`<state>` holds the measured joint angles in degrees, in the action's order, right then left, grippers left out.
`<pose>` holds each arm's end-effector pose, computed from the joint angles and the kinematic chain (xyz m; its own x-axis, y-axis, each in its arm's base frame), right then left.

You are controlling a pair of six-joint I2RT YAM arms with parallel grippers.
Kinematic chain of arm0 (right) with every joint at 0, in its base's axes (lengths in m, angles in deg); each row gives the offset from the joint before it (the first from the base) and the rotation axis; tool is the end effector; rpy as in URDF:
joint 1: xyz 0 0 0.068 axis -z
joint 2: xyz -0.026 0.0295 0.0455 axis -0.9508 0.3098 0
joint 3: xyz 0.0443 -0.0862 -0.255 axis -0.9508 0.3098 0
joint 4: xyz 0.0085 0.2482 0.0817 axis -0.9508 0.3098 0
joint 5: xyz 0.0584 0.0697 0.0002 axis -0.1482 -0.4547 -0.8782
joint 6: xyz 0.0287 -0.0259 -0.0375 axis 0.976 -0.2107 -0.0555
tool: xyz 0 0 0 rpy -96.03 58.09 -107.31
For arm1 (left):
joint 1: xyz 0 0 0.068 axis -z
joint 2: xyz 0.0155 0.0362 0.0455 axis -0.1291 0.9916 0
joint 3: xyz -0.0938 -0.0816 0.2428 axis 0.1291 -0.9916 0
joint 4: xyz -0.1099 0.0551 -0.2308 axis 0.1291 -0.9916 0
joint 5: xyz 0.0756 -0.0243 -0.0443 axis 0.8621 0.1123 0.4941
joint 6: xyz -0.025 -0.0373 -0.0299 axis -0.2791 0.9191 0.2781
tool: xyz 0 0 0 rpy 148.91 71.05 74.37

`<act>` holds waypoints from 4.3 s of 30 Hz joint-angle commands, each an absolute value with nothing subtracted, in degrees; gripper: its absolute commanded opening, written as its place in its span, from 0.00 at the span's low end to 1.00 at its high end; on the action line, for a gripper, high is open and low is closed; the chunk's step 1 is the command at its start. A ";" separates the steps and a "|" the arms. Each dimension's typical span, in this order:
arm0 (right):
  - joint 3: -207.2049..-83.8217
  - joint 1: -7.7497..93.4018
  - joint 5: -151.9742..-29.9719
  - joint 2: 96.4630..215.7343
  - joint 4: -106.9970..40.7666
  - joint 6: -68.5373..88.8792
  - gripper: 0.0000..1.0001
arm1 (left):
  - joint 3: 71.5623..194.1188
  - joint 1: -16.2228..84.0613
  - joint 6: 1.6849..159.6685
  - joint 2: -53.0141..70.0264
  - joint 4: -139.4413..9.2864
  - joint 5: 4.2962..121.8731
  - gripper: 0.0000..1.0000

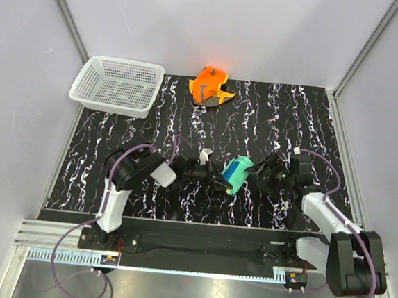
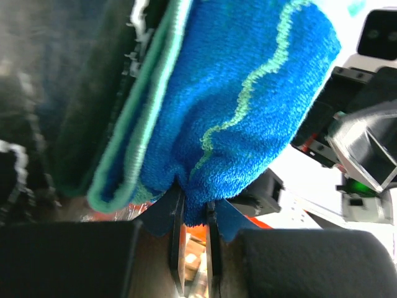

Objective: Roll the towels

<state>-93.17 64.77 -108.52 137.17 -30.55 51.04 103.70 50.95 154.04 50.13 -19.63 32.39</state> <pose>0.2005 0.0404 0.1689 -0.7627 0.5783 -0.2895 0.2037 0.6397 0.7412 0.2429 -0.2616 0.0844 -0.9685 -0.1484 0.2000 -0.2385 0.3210 -0.9165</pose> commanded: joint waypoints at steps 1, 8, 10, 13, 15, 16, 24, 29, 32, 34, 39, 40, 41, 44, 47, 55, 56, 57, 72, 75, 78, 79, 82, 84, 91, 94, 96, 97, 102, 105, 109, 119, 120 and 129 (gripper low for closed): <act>-92.47 64.83 -109.52 140.40 -40.73 51.26 0.91 | 102.68 50.49 160.50 52.45 -7.78 29.77 0.00; -94.22 63.52 -107.95 149.44 -45.83 50.12 0.89 | 102.16 49.35 161.91 53.51 -6.71 28.81 0.00; -94.84 62.29 -106.89 151.03 -46.98 50.11 0.89 | 102.42 48.82 161.82 53.51 -7.94 28.54 0.00; -95.89 59.66 -105.84 154.72 -49.35 50.55 0.88 | 102.77 48.20 162.69 54.21 -7.86 27.23 0.00; -96.59 58.25 -105.22 157.80 -51.28 50.90 0.87 | 102.86 47.68 163.40 55.17 -6.20 26.70 0.00; -97.12 56.94 -105.04 158.77 -51.81 51.25 0.86 | 102.86 47.50 163.75 55.44 -5.84 26.35 0.00; -98.79 54.90 -104.43 162.91 -54.89 51.87 0.68 | 102.77 46.44 165.07 57.64 -3.38 24.41 0.00; -99.32 53.59 -105.21 163.87 -57.43 52.14 0.41 | 102.33 46.36 165.25 58.17 -2.41 24.32 0.00; -99.50 53.14 -106.35 163.88 -58.40 52.75 0.32 | 102.24 46.36 164.73 57.91 -1.61 23.89 0.13; -99.41 53.14 -106.97 162.65 -58.76 52.93 0.31 | 101.98 46.36 163.59 56.33 -3.10 23.80 0.33; -101.69 53.32 -107.59 156.95 -53.15 51.26 0.29 | 100.93 46.36 154.46 47.48 -15.37 23.97 0.64; -102.57 53.32 -108.20 156.06 -52.35 50.73 0.29 | 100.75 46.36 151.13 46.05 -17.33 24.23 0.68; -103.01 53.41 -108.55 154.57 -50.78 50.56 0.29 | 100.49 46.36 149.53 44.39 -18.74 24.41 0.70; -105.03 53.41 -109.61 151.93 -47.87 50.29 0.27 | 99.17 46.27 143.39 38.06 -24.37 26.07 0.72; -107.49 53.50 -110.66 147.37 -42.00 49.85 0.28 | 98.03 46.09 138.37 30.69 -29.46 28.45 0.73; -115.74 53.32 -109.98 140.85 -26.09 46.26 0.28 | 101.27 45.39 131.51 20.21 -35.61 32.49 0.83; -116.89 53.32 -108.66 140.24 -20.67 45.29 0.27 | 102.41 45.21 128.72 18.20 -41.72 34.24 0.84; -117.86 53.15 -107.60 139.88 -18.61 44.41 0.27 | 104.25 45.21 126.34 17.31 -46.39 35.56 0.84; -122.70 51.39 -114.10 137.51 -19.65 47.39 0.27 | 97.42 44.69 133.77 19.48 -13.91 38.83 0.96; -123.40 51.12 -114.27 137.60 -19.47 47.48 0.27 | 96.45 44.60 138.35 22.39 -5.50 38.21 0.99; -123.14 50.60 -114.80 137.51 -20.87 48.35 0.27 | 95.57 44.68 142.04 24.49 3.18 38.39 0.99; -122.62 50.42 -115.49 137.60 -21.66 49.40 0.27 | 95.56 44.60 142.92 25.03 4.79 38.30 0.99; -120.60 49.98 -117.77 137.86 -26.58 52.56 0.27 | 95.65 44.51 147.12 27.57 12.34 38.04 0.99; -119.54 49.72 -118.83 137.95 -30.62 54.24 0.27 | 95.48 44.42 149.59 30.30 19.54 38.04 0.99; -117.25 49.37 -121.65 139.09 -39.68 59.34 0.27 | 95.21 44.16 155.05 35.58 28.27 37.60 0.98; -115.77 49.01 -121.83 139.79 -41.70 60.57 0.27 | 95.21 44.16 154.44 34.44 28.27 37.60 0.91; -114.62 48.75 -121.92 140.41 -44.60 61.71 0.27 | 96.00 44.16 154.61 34.00 28.18 37.16 0.83; -113.75 48.66 -121.83 140.50 -45.39 62.24 0.27 | 96.35 44.16 154.79 33.91 28.18 36.90 0.78; -112.42 48.57 -122.18 141.46 -49.26 64.26 0.27 | 96.97 44.16 154.79 33.65 28.18 36.45 0.55; -112.50 48.49 -123.41 142.34 -51.90 66.19 0.27 | 96.18 44.16 152.86 32.86 26.60 36.28 0.86; -113.56 48.49 -124.90 143.31 -53.05 67.87 0.27 | 95.21 44.07 149.87 32.07 23.70 36.63 0.94; -109.87 48.49 -126.93 146.21 -61.92 73.14 0.27 | 98.02 43.90 152.42 34.09 28.18 35.49 0.42; -109.52 48.40 -126.84 146.30 -61.92 72.88 0.27 | 98.11 43.81 152.68 33.91 28.18 35.31 0.26; -116.70 48.57 -124.12 145.07 -49.20 63.77 0.72 | 97.32 40.74 147.69 26.19 8.62 30.92 0.00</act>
<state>-110.57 50.28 -121.11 146.87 -52.13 68.65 96.00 42.10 152.43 31.55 7.36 33.15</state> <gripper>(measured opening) 0.587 0.181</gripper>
